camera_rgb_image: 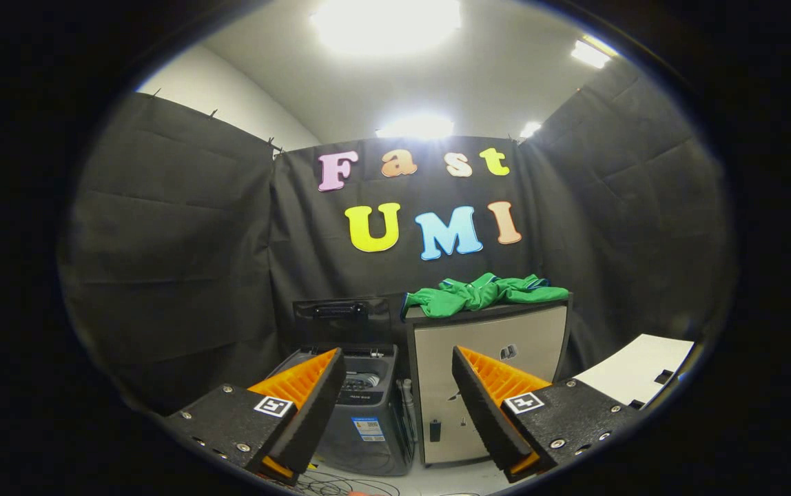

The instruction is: Put the clothes into the washing machine and then close the washing machine lid.

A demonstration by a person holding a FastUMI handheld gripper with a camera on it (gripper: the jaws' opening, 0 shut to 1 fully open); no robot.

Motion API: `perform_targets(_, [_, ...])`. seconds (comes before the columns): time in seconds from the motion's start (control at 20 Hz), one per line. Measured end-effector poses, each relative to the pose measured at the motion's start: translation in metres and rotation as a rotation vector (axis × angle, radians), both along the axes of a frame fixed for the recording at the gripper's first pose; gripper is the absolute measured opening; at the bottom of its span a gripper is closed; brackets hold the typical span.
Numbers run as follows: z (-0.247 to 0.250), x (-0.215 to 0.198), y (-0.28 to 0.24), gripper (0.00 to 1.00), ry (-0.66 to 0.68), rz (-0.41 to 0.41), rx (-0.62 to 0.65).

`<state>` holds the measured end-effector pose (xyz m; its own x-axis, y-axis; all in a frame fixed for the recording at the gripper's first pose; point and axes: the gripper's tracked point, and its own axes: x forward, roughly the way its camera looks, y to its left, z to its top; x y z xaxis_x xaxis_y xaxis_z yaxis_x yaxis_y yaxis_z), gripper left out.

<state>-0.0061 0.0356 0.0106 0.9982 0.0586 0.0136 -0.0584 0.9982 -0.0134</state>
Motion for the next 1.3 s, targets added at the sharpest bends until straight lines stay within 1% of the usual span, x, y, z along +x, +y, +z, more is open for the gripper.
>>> perform_targets(0.2, [0.018,0.008,0.009,0.95,-0.008,0.008,0.009])
perform_targets(0.35, [0.042,0.022,0.007,0.95,-0.008,-0.003,-0.019])
perform_targets(0.45, [0.059,0.036,0.001,0.95,0.0,-0.025,-0.069])
perform_targets(0.6, [0.1,0.063,-0.011,0.95,-0.024,-0.063,-0.161])
perform_targets(0.85, [0.142,0.124,-0.034,0.96,-0.001,-0.114,-0.251])
perform_targets(0.95, [0.149,0.154,-0.039,0.97,0.013,-0.109,-0.263])
perform_targets(1.05, [0.142,0.186,-0.049,0.97,0.064,-0.107,-0.246])
perform_targets(1.3, [0.118,0.259,-0.093,0.95,0.219,-0.173,-0.232])
